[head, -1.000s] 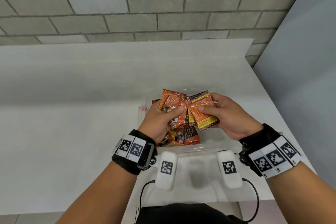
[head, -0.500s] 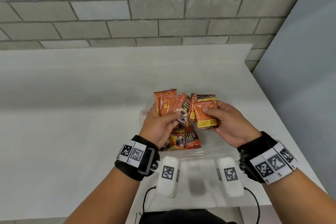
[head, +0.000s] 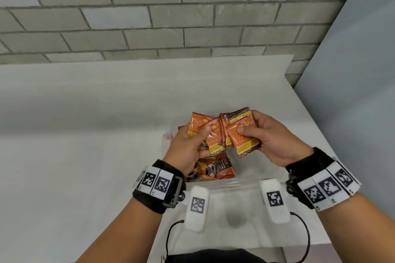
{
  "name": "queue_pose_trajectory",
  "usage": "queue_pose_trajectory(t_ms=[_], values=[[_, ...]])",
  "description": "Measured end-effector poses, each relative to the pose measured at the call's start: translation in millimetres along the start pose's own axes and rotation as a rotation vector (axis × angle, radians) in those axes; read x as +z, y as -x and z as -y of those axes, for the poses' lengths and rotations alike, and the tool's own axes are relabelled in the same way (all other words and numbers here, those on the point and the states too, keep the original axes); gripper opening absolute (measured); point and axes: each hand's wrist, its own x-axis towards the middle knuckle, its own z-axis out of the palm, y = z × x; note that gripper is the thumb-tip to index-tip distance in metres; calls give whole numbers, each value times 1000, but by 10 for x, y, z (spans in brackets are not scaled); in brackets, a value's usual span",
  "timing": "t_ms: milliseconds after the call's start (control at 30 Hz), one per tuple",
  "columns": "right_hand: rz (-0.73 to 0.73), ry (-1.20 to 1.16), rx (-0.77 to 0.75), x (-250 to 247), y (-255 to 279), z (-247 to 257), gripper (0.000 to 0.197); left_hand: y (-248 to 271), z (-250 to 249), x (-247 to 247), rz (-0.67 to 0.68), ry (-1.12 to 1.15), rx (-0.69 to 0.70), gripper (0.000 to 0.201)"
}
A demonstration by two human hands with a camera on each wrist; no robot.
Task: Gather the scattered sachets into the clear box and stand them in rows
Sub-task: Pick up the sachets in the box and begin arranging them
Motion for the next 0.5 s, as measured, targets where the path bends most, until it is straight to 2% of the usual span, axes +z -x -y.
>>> queue_pose_trajectory(t_ms=[100,200,300,500], values=[[22,48,16,35,-21,-39,29,-28,21,51,27,-41,-2,50],[-17,25,0,24,-32,-40,31,-40,10,62,8,27,-2,38],[-66,-67,-27,-11,-33,-20,35,-69,21,24,-8,-39,47,35],[-49,-134,-23,-8,-19,-6,33,-108,18,54,49,-108,67,32]])
